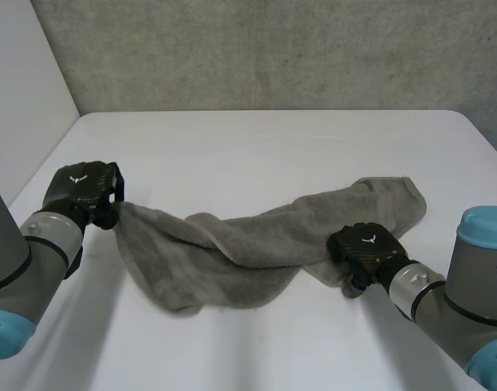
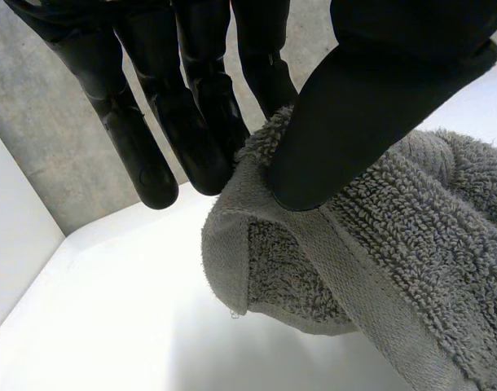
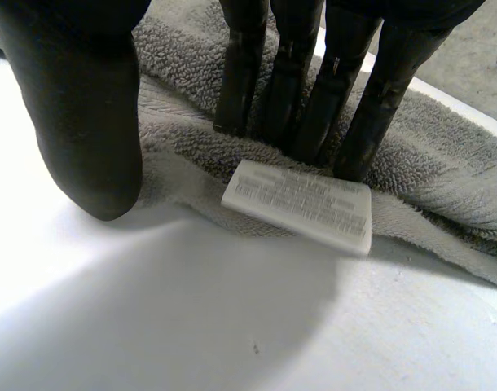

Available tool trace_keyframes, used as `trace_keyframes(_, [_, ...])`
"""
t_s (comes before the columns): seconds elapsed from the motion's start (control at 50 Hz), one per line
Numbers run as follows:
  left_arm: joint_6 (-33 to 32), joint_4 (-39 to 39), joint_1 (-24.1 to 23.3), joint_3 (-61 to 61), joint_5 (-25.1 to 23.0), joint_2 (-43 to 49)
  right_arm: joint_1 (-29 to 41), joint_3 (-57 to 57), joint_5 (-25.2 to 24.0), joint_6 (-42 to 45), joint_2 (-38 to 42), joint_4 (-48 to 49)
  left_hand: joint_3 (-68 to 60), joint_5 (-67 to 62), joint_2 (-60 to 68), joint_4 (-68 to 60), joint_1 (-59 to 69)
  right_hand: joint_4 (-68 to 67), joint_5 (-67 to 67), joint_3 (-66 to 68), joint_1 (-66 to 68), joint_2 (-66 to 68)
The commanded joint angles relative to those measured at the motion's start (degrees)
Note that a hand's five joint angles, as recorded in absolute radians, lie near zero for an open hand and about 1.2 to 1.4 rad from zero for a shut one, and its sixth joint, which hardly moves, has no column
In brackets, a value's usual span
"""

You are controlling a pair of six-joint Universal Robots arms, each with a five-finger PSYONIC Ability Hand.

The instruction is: Fold the towel.

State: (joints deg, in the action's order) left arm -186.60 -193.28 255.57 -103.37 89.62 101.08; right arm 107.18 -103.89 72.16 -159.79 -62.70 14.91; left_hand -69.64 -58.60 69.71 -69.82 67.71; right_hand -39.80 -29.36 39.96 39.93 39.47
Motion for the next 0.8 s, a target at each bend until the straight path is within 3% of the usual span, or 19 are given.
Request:
trace_keyframes(0.02, [0.00, 0.01, 0.02, -0.17, -0.06, 0.00, 0.31, 1.41, 0.08, 0.00, 1.08, -0.06, -10.36, -11.40, 10.29, -10.18, 12.29, -2.41, -2.85, 2.25, 2.28, 2.74])
trace_keyframes(0.24, [0.00, 0.01, 0.02, -0.25, -0.06, 0.00, 0.57, 3.43, 0.70, -0.26, 1.52, -0.06, -10.36, -11.40, 10.29, -10.18, 12.29, -3.09, -3.53, 2.92, 2.95, 3.41])
trace_keyframes(0.46, [0.00, 0.01, 0.02, -0.25, -0.06, 0.09, 0.57, 4.84, 0.96, -0.26, 2.49, -0.23, -10.36, -11.40, 10.29, -10.18, 12.29, -37.51, -37.95, 37.35, 37.38, 37.84])
trace_keyframes(0.54, [0.00, 0.01, 0.02, -0.17, -0.06, 0.09, 0.48, 5.01, 1.05, -0.44, 1.61, -0.23, -10.36, -11.40, 10.29, -10.18, 12.29, -40.20, -40.64, 40.04, 40.07, 40.53])
trace_keyframes(0.7, [-0.17, 0.18, -0.16, 0.80, -0.15, -0.97, -0.05, 5.54, 0.96, -0.97, -8.85, -1.38, -10.36, -11.40, 10.29, -10.18, 12.29, -40.20, -40.64, 40.04, 40.07, 40.53])
trace_keyframes(0.8, [-0.35, 0.53, 0.10, 3.16, -0.15, -10.43, -0.92, 10.46, 1.23, -0.97, -19.83, -7.26, -10.36, -11.40, 10.29, -10.18, 12.29, -40.20, -40.64, 40.04, 40.07, 40.53])
